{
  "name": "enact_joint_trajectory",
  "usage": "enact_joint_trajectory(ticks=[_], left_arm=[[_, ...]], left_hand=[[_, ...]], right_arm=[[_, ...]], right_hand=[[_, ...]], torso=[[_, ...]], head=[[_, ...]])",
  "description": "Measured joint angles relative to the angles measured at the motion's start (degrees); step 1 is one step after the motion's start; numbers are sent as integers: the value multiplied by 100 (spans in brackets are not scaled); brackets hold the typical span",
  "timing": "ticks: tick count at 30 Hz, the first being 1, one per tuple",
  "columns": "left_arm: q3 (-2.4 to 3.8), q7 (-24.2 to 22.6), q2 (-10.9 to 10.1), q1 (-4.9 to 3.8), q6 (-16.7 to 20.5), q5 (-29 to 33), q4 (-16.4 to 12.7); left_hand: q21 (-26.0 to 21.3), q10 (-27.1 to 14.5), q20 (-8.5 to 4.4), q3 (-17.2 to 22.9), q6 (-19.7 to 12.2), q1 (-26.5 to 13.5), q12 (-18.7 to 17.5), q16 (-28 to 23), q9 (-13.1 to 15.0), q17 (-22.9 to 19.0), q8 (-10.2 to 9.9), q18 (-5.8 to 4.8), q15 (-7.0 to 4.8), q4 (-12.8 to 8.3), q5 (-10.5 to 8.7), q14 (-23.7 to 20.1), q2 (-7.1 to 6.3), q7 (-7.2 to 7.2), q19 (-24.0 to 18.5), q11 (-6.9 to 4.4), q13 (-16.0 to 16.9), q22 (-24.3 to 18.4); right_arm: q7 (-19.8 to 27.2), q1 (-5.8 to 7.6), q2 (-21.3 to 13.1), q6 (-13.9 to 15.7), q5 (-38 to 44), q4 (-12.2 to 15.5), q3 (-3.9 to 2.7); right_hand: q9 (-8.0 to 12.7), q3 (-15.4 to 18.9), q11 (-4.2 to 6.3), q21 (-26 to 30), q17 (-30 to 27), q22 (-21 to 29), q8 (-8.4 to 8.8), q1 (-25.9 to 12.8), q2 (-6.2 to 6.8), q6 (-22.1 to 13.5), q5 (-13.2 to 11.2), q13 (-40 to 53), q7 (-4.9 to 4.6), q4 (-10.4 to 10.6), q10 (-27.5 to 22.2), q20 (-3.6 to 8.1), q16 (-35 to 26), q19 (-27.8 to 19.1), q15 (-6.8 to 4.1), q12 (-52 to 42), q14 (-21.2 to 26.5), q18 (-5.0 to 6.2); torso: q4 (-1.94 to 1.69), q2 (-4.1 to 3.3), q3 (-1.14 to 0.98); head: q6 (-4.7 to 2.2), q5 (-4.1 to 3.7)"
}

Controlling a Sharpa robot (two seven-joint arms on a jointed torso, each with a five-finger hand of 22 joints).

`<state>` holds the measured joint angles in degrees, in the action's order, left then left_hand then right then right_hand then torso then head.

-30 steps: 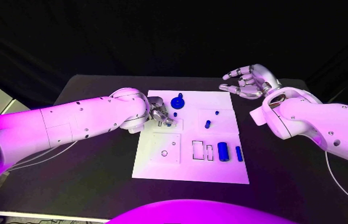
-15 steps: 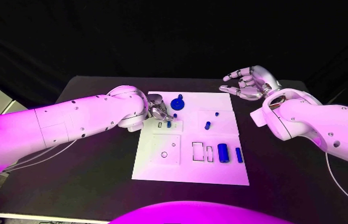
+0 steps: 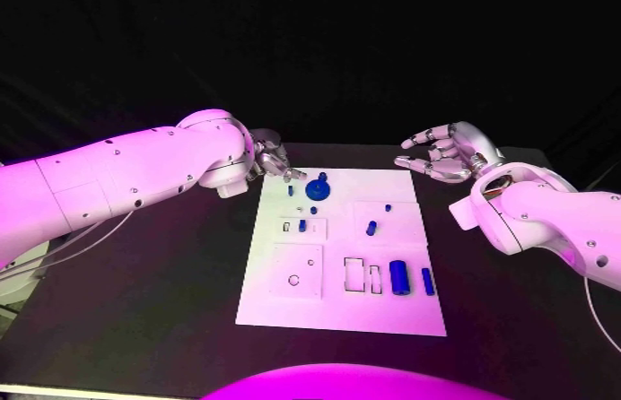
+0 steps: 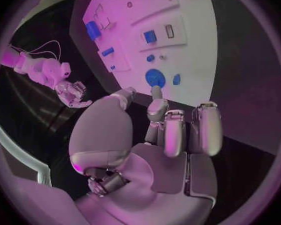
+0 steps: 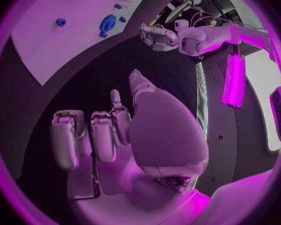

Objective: Assemble the parts on the task board

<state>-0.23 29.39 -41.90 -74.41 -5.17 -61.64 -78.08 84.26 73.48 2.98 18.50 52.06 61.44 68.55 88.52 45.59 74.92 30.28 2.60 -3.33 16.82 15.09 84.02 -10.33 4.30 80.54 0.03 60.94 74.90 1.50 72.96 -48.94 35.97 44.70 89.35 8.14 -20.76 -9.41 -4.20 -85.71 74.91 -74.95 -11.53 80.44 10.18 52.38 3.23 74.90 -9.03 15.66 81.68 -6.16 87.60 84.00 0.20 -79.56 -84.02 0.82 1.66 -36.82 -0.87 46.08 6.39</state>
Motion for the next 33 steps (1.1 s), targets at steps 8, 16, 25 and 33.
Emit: enact_joint_trajectory(ticks=[8,16,25,33], left_arm=[[-40,0,464,-85,-288,113,906],[-139,-3,862,-73,-529,145,1675],[-200,-5,1121,-8,-703,177,2171],[-212,-24,1265,56,-761,249,2422]], left_hand=[[0,-80,44,70,-107,156,-20,0,-175,0,-201,0,49,-6,34,-8,35,70,2,80,-87,0],[0,-80,62,44,-107,135,-20,0,-177,0,-201,0,49,-1,34,-8,14,70,-17,80,-87,4],[0,-80,62,38,-84,135,-20,0,-177,-1,-201,1,49,-6,35,-8,14,92,-17,80,-93,4],[0,-80,61,39,-84,135,-20,0,-183,-1,-201,0,49,-6,35,-8,14,92,-17,80,-102,4]], right_arm=[[0,-1,10,0,-1,-10,0],[0,-1,18,0,-2,-1,1],[1,-1,15,0,-2,13,0],[1,-1,20,1,-2,19,-1]], right_hand=[[0,0,0,0,0,1,0,0,0,0,0,0,0,0,0,0,0,0,0,0,0,0],[0,0,0,0,-1,1,0,0,0,0,0,0,0,-1,0,0,0,0,0,0,0,0],[0,-1,0,0,4,2,0,0,0,0,0,0,0,-1,0,0,0,0,0,0,0,0],[0,-1,0,0,4,2,0,0,0,0,0,0,0,-1,0,0,0,0,0,0,0,0]], torso=[[4,-16,0],[12,-25,4],[13,-26,5],[13,-24,5]], head=[[-41,38],[-50,47],[-32,42],[-11,32]])
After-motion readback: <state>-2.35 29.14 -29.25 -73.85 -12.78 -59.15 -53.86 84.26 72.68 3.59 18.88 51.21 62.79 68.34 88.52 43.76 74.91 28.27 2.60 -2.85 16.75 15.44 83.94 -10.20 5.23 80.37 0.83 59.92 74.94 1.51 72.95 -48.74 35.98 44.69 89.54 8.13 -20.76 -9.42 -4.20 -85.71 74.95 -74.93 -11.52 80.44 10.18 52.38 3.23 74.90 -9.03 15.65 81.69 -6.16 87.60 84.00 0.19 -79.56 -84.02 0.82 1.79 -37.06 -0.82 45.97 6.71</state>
